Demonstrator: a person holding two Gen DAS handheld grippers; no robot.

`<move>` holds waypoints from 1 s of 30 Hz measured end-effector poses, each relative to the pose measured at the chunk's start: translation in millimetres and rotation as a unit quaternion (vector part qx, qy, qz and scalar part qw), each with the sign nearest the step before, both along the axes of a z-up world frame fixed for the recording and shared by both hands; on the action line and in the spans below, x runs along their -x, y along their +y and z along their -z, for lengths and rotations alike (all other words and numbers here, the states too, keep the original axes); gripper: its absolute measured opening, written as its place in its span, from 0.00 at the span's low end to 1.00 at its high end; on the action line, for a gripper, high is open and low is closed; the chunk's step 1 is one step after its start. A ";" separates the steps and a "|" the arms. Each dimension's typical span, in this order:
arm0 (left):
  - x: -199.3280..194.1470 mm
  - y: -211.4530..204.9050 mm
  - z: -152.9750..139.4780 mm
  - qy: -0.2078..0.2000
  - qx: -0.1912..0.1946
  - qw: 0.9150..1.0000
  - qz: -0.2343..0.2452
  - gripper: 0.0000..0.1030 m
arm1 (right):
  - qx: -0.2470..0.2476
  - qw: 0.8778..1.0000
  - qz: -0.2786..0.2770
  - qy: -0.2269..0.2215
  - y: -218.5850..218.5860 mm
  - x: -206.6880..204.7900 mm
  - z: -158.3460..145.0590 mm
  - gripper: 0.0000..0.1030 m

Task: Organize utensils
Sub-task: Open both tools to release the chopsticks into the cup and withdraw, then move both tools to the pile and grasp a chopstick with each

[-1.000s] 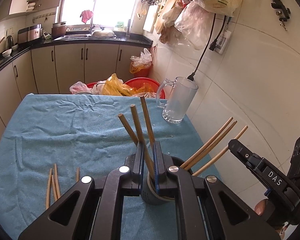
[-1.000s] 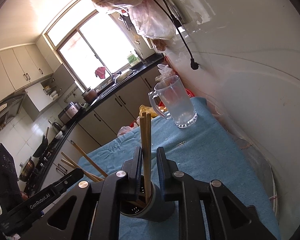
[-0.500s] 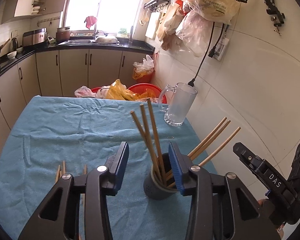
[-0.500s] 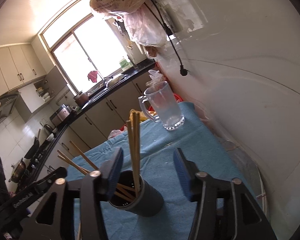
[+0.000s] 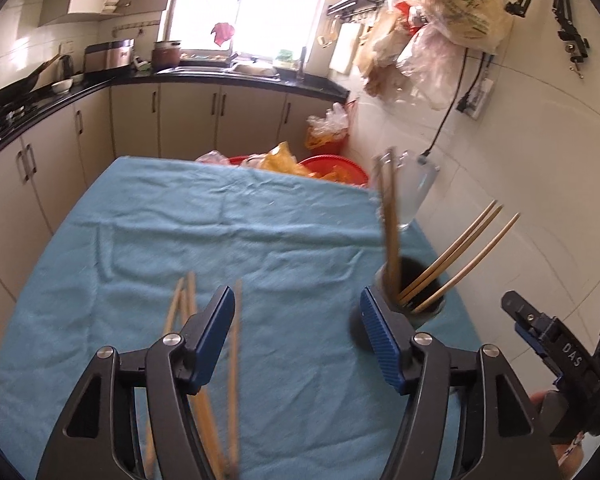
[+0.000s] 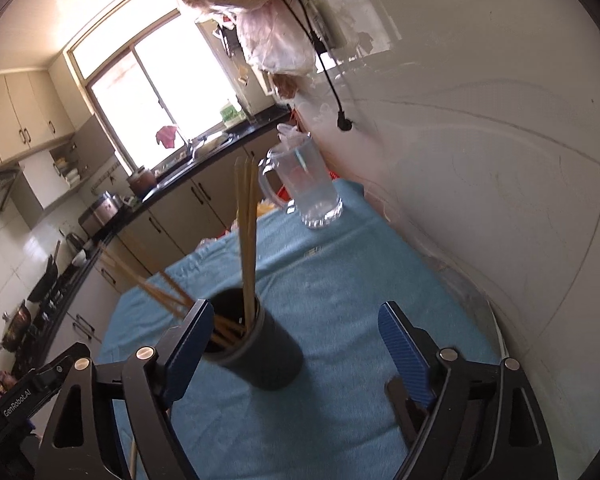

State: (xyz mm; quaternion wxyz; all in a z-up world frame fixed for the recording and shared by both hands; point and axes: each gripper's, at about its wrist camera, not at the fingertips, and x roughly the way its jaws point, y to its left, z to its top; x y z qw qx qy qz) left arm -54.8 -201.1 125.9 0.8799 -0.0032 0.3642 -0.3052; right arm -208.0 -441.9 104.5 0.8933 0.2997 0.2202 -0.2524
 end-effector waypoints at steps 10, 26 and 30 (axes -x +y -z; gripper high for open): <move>3.2 79.1 53.4 0.017 -0.048 0.997 -0.063 0.63 | 0.020 0.998 -0.043 0.047 53.0 -14.6 32.9 0.86; -1.4 144.6 100.0 0.048 -0.064 0.991 -0.111 0.63 | 0.053 0.984 -0.154 0.065 134.4 -53.9 87.7 0.83; -12.7 120.6 98.4 0.048 -0.079 0.992 -0.081 0.62 | 0.054 0.984 -0.160 0.050 134.7 -51.7 88.0 0.83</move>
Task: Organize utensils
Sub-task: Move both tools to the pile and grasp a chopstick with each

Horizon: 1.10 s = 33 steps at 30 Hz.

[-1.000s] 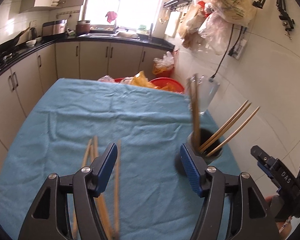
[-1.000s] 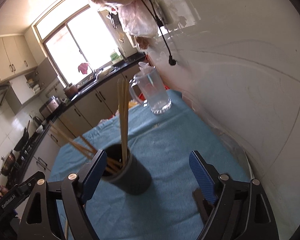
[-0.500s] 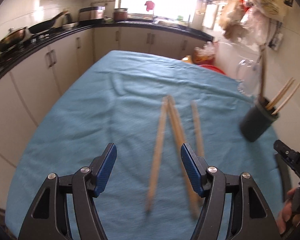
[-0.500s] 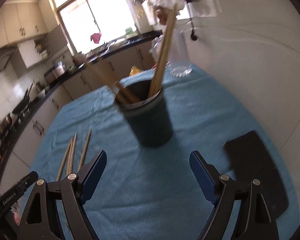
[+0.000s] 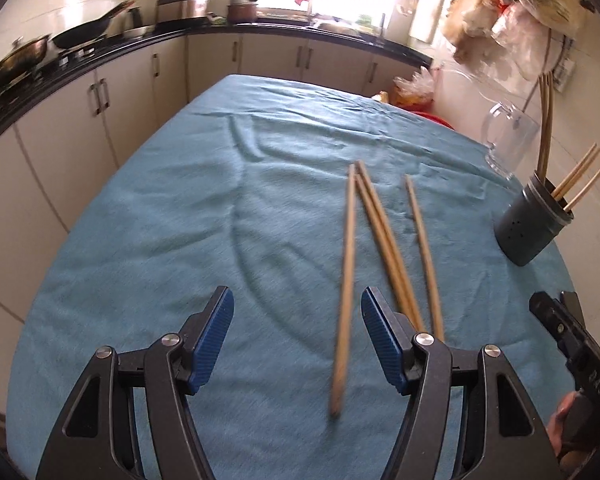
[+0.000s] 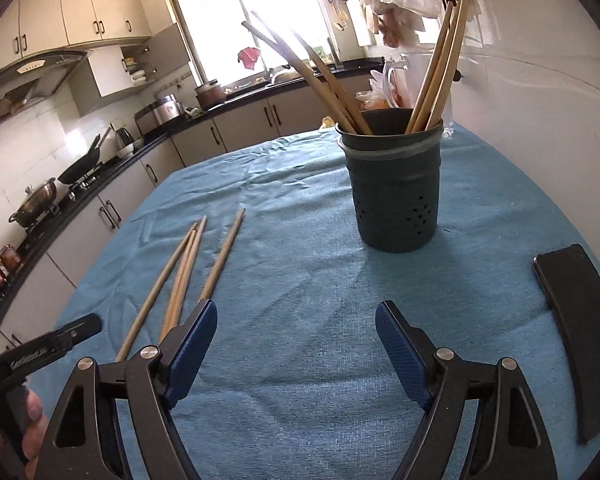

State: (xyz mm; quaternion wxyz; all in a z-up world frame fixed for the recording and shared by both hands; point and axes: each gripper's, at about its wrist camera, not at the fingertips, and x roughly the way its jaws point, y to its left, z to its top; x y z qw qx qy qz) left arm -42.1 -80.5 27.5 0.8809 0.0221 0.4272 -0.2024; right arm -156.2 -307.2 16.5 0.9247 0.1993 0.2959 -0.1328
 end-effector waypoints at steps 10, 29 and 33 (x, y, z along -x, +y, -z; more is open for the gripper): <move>-43.7 -63.1 14.8 0.030 -0.062 0.996 0.050 0.29 | -0.029 1.000 -0.007 -0.005 -3.8 -0.2 5.2 0.82; -81.7 -17.5 22.7 0.042 -0.019 0.999 -0.003 0.07 | -0.023 0.999 -0.028 0.030 2.2 -15.9 -0.3 0.73; -80.9 -14.4 23.5 0.035 -0.007 0.999 -0.001 0.07 | -0.042 0.996 -0.059 0.060 10.0 -49.8 -12.5 0.66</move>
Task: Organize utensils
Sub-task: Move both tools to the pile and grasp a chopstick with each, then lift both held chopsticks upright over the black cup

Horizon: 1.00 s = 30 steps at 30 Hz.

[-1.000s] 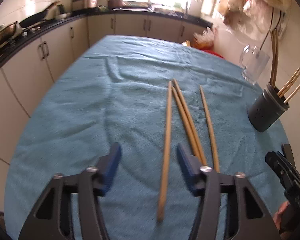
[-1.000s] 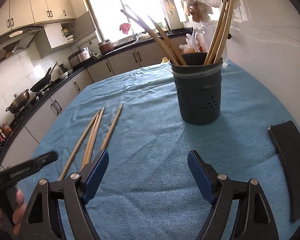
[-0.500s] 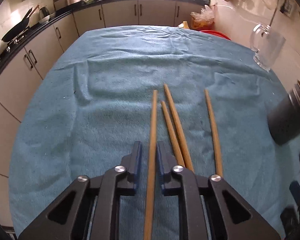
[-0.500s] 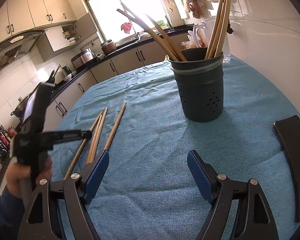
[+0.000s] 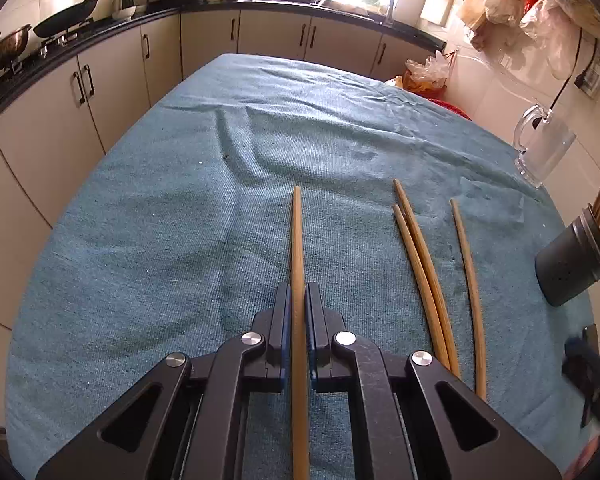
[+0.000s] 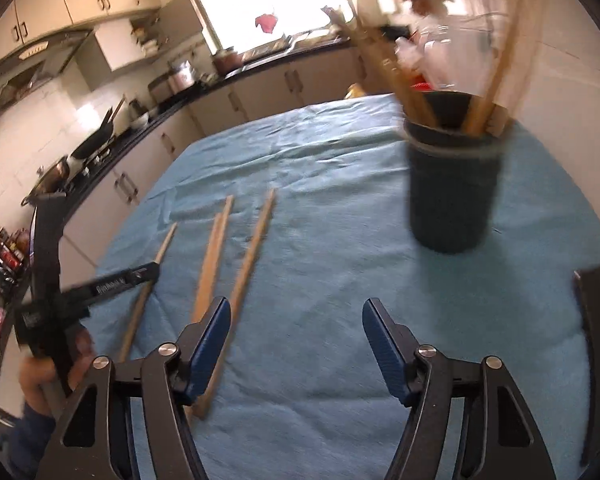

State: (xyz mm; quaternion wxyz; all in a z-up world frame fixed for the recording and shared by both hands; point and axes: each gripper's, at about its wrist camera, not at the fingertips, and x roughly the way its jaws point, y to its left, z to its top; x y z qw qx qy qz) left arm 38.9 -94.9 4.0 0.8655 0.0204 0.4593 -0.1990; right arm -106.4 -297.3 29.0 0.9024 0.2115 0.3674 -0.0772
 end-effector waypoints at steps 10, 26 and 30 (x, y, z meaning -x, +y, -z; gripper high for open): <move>-2.6 4.4 2.5 0.004 0.020 1.000 0.004 0.07 | -0.030 0.994 -0.016 0.102 -2.4 -112.6 14.8 0.29; -3.8 5.7 1.2 0.005 0.034 0.999 0.006 0.06 | 0.012 0.991 -0.038 0.131 9.1 -138.6 24.1 0.07; 5.0 9.5 -14.2 -0.021 0.058 0.998 0.014 0.06 | 0.002 0.996 -0.035 0.079 9.5 -112.9 -1.7 0.07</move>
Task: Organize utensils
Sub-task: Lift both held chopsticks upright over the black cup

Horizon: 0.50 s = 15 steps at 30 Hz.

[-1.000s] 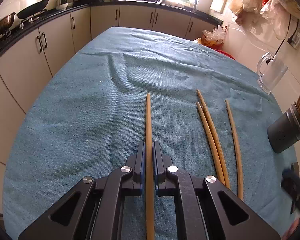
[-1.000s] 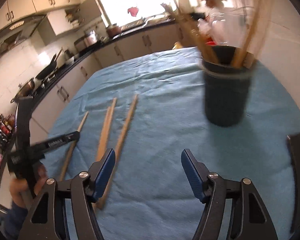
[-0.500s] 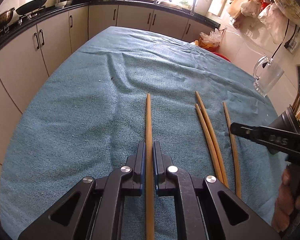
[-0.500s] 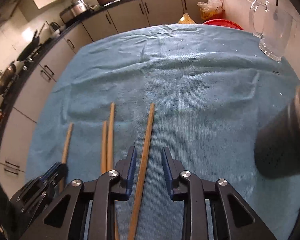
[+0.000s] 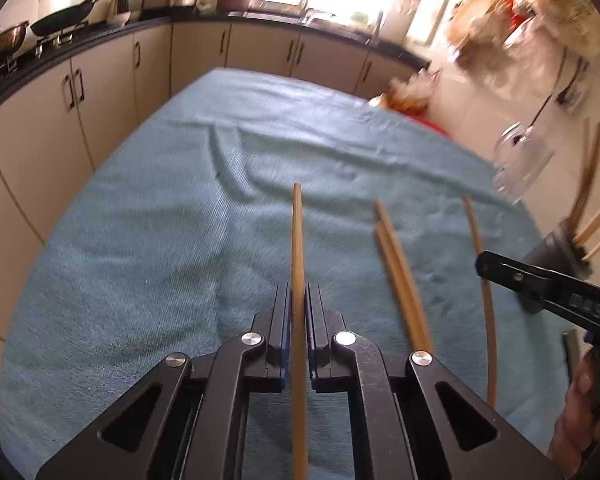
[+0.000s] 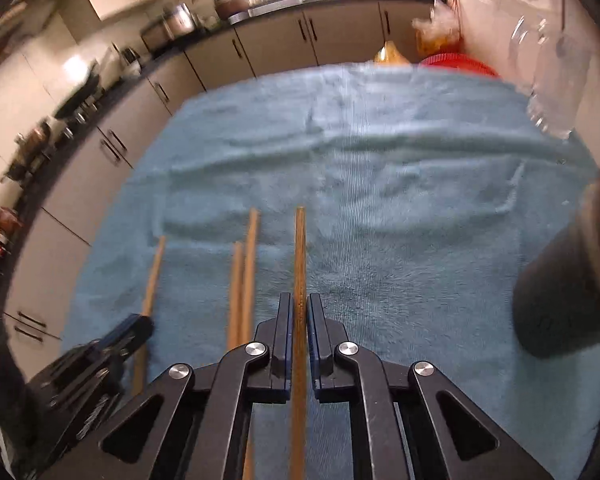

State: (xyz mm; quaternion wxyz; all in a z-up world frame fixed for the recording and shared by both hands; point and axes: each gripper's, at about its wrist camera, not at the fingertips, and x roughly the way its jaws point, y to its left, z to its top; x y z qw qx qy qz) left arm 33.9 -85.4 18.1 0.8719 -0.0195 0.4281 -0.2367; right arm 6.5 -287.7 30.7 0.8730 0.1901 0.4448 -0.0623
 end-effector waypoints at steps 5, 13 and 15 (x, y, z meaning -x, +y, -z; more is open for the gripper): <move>20.9 1.1 -25.9 -0.031 0.023 0.999 0.004 0.06 | 0.013 0.995 0.004 -0.095 3.3 53.3 -46.7 0.07; 60.6 10.2 -60.7 -0.051 0.040 0.998 0.013 0.06 | 0.010 0.985 0.012 -0.169 -2.2 118.7 -81.5 0.07; 69.5 12.9 -68.9 -0.058 0.041 0.997 0.012 0.06 | 0.003 0.984 0.014 -0.178 -5.0 129.0 -84.1 0.07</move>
